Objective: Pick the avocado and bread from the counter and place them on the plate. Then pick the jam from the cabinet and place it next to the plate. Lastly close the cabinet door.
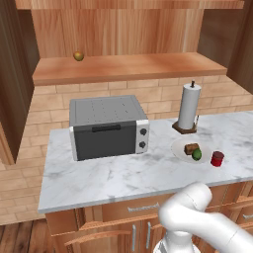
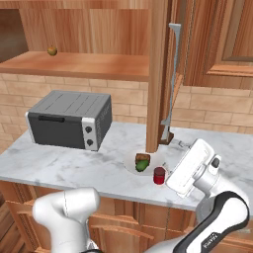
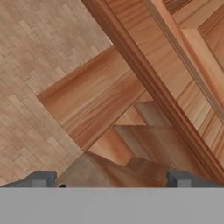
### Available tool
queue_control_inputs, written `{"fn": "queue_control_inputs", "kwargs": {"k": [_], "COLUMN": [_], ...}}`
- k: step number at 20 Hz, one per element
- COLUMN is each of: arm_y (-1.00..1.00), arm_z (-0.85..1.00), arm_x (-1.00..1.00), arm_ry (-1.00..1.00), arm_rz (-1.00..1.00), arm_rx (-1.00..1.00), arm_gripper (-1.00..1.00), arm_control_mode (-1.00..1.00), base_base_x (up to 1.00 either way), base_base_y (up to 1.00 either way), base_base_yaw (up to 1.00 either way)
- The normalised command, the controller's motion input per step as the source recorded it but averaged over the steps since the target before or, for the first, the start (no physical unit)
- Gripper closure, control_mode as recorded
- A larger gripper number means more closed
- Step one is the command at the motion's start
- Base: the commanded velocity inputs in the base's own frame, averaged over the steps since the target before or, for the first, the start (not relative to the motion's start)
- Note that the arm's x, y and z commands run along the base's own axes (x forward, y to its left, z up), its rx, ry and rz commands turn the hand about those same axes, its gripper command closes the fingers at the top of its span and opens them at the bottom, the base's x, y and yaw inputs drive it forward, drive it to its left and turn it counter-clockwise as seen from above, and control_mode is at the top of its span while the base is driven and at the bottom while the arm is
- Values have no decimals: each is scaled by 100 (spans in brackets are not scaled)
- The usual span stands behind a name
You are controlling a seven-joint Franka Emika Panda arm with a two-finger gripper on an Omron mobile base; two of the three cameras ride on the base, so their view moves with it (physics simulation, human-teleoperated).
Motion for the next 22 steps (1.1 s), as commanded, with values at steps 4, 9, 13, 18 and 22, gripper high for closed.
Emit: {"fn": "queue_control_inputs", "kwargs": {"k": [4, 9, 13, 18, 22], "arm_y": [-5, -5, -3, -6, -10], "arm_z": [4, 2, 2, 17, 31], "arm_x": [0, 0, 3, 7, 13], "arm_ry": [-12, -10, -9, -6, -2], "arm_rz": [0, 0, 0, 0, 0], "arm_rx": [0, 0, 0, 0, 0], "arm_gripper": [-100, -100, -100, -100, -100], "arm_control_mode": [-100, -100, -100, -100, -100], "base_base_x": [0, 0, 0, 0, 0], "base_base_y": [0, 0, 0, 0, 0], "base_base_yaw": [0, 0, 0, 0, 0]}}
